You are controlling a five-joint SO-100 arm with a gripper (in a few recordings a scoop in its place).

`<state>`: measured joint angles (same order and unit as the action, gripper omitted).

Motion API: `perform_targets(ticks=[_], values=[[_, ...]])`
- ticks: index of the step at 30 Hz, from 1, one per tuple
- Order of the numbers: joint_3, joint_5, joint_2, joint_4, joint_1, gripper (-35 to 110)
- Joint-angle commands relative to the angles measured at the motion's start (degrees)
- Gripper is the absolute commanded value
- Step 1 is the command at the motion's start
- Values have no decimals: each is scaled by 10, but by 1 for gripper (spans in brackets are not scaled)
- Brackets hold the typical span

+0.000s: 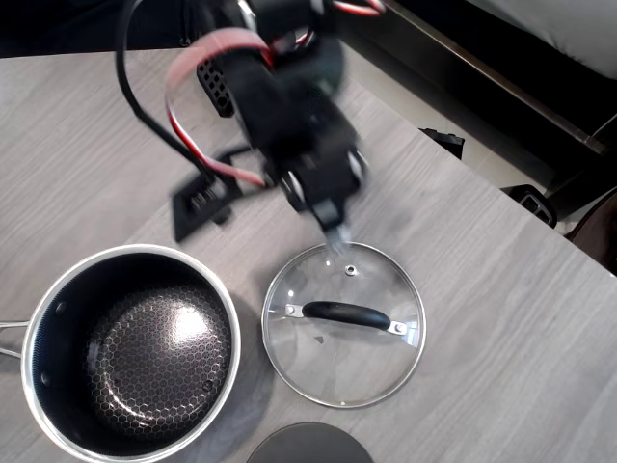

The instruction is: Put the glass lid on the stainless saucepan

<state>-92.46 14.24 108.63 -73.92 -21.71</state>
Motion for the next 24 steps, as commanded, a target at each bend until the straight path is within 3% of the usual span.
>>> perform_targets(ticks=[1, 6, 24], values=[[328, 59, -240, -118, -18, 1], [554, 96, -405, -258, -29, 15], [443, 101, -404, -287, 33, 18]])
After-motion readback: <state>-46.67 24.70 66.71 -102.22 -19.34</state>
